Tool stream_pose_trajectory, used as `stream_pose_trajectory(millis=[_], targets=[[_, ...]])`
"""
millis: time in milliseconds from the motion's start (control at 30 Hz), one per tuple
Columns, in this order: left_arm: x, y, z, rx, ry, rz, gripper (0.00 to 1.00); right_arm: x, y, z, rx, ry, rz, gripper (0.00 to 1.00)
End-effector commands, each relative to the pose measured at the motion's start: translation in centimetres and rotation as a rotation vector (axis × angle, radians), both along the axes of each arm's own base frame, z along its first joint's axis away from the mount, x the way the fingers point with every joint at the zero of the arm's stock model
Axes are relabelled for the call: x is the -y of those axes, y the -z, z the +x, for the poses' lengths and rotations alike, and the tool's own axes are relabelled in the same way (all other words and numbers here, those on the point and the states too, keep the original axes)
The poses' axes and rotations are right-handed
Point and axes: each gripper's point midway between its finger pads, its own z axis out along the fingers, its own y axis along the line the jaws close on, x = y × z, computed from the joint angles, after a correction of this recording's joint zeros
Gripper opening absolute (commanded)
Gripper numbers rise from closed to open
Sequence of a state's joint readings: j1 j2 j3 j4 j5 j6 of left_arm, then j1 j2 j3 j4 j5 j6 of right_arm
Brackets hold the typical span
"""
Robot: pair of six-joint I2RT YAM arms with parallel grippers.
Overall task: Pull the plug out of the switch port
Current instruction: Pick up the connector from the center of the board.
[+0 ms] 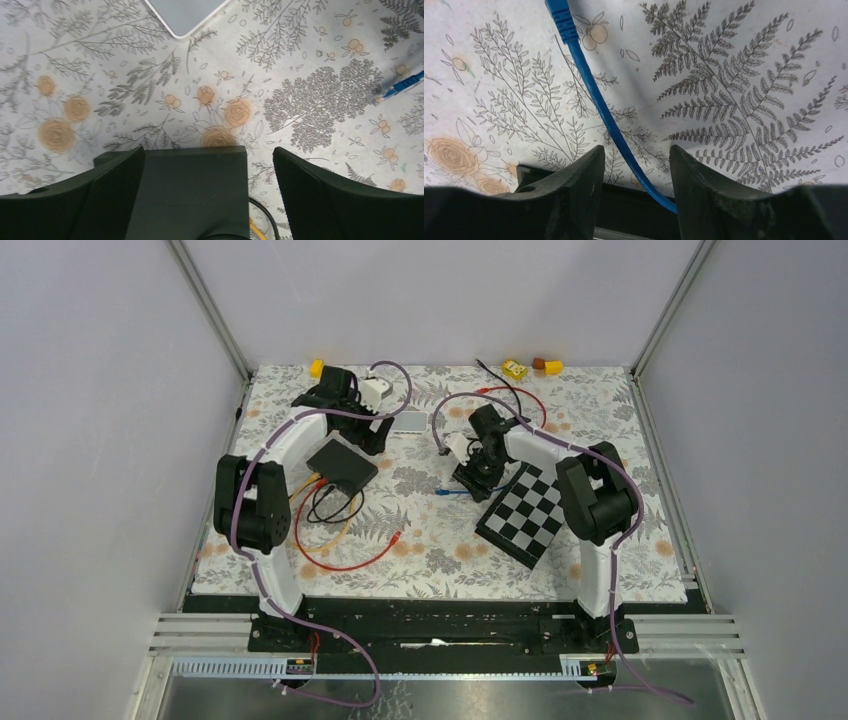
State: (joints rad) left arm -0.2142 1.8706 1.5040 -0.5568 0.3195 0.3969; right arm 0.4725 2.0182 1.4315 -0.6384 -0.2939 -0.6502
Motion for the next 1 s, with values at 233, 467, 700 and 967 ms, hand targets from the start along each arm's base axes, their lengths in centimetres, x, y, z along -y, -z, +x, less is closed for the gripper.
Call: stream_pose_trajectory(millis=[233, 467, 700, 967], targets=[[-1.0, -4.5, -0.6, 0.096, -0.066, -0.122, 0.99, -2.5, -3.0, -0.3, -0.016, -0.044, 0.05, 0.15], [-3.0, -5.4, 0.0, 0.132, -0.134, -0.133, 0.99, -7.5, -11.9, -2.5, -0.111, -0.084, 0.342, 0.04], [-4.2, -5.9, 0.5, 0.131, -0.183, -0.171, 0.99, -9.6, -18.6, -3.3, -0.122, -0.12, 0.5, 0.0], [-5.0, -6.5, 0.8, 0.139, -0.213, -0.2, 0.99, -10.4, -25.1, -3.2, -0.031, -0.133, 0.598, 0.0]])
